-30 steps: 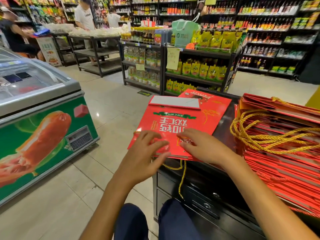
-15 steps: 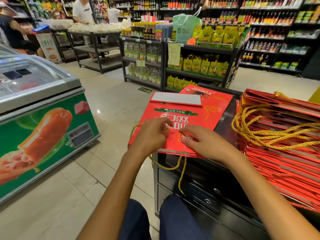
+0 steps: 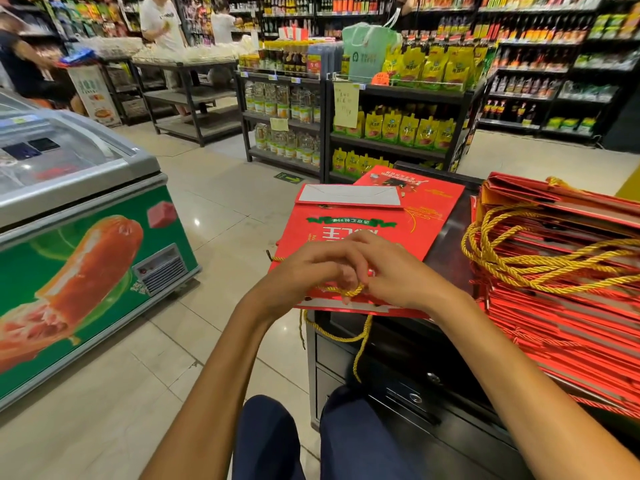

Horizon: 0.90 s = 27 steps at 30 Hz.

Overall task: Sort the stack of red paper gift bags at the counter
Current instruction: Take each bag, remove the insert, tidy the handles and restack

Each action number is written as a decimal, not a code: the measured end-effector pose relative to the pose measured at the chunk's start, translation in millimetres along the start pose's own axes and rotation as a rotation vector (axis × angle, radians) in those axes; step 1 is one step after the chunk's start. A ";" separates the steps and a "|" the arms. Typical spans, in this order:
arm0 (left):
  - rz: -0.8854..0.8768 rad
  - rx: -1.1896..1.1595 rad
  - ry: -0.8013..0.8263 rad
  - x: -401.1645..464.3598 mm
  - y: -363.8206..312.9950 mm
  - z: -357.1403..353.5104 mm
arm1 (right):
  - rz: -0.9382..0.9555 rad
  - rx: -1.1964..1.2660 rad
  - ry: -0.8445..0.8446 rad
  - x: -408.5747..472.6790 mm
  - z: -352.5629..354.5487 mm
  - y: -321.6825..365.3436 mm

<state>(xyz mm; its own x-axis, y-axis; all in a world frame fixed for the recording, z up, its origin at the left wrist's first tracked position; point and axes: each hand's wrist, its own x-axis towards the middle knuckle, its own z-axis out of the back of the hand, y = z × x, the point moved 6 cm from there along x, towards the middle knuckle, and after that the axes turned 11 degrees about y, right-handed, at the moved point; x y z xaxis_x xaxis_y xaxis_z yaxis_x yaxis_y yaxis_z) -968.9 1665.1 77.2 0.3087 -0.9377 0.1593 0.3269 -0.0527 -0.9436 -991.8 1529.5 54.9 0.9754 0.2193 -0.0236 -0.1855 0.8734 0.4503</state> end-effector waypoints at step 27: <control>0.198 0.771 -0.556 -19.6 27.4 41.5 | -0.014 0.005 -0.228 -6.0 17.9 -6.3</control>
<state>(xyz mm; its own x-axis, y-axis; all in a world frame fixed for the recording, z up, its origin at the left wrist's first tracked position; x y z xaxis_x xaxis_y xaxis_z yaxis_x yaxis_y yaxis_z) -929.0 1696.3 60.3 0.7345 -0.5990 0.3191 0.6582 0.5140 -0.5501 -994.3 1514.9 68.3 0.9798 0.1025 0.1717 -0.1713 0.8732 0.4562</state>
